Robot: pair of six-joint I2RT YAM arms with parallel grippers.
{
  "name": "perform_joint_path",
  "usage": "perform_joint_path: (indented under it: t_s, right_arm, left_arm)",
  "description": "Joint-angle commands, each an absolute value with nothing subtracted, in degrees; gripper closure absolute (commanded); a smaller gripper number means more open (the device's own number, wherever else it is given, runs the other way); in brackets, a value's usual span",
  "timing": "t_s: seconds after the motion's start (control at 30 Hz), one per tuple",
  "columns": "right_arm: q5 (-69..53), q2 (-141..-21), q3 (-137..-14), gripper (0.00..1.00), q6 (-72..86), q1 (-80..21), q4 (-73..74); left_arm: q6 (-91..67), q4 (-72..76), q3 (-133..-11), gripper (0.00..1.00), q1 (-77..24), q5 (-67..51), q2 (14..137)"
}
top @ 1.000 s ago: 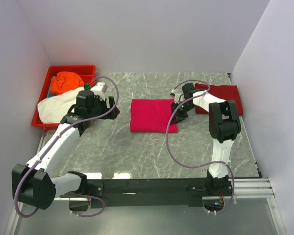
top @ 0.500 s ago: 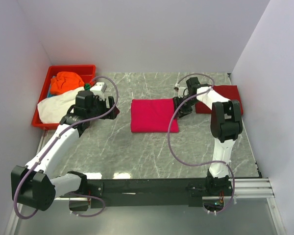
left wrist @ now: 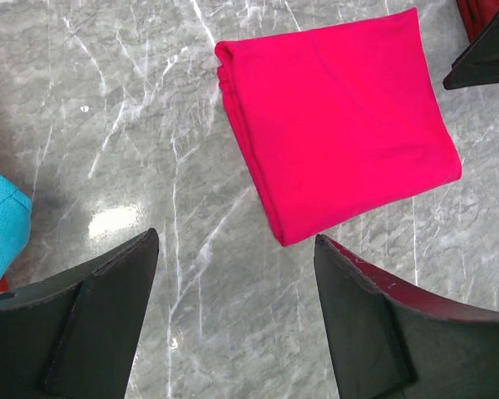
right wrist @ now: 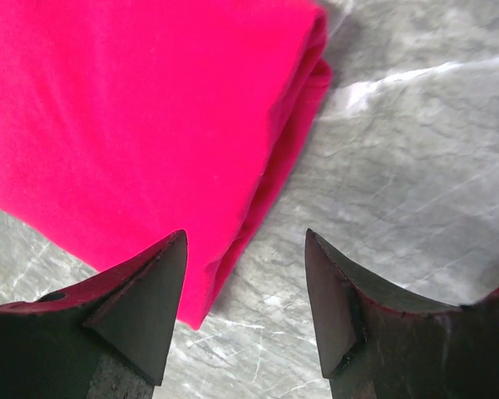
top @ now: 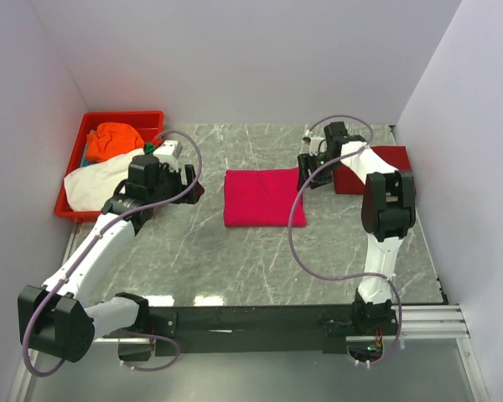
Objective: Fold and stack the t-shirts
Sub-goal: Fold the tshirt, then neatly place the folded tshirt to the corner
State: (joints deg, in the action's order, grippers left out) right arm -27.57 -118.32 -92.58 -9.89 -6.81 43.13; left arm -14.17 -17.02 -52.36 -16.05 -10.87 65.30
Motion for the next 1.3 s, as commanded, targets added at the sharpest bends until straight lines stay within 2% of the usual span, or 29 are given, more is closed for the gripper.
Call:
perform_joint_path:
  t_s: [0.0,0.77,0.93,1.27]
  right_arm:
    - [-28.04,-118.83,-95.1,0.34,-8.62,-5.89,42.54]
    - [-31.46,-122.34,-97.91,0.29,-5.19,-3.52,41.22]
    - [-34.62,-125.94,-101.51,0.27,-4.57,-3.95,42.89]
    - [-30.67,-133.15,-109.6,0.27,-1.23,-7.82,45.26]
  left_arm:
    - [-12.92,-14.94,-52.12,0.19,-16.08,-11.25,63.28]
    - [-12.92,-14.68,-51.86,0.19,-16.08,-11.95,61.7]
    - [-12.92,-14.59,-51.68,0.19,-16.08,-11.6,61.7]
    - [-12.83,-14.77,-51.77,0.18,-16.08,-10.64,61.96]
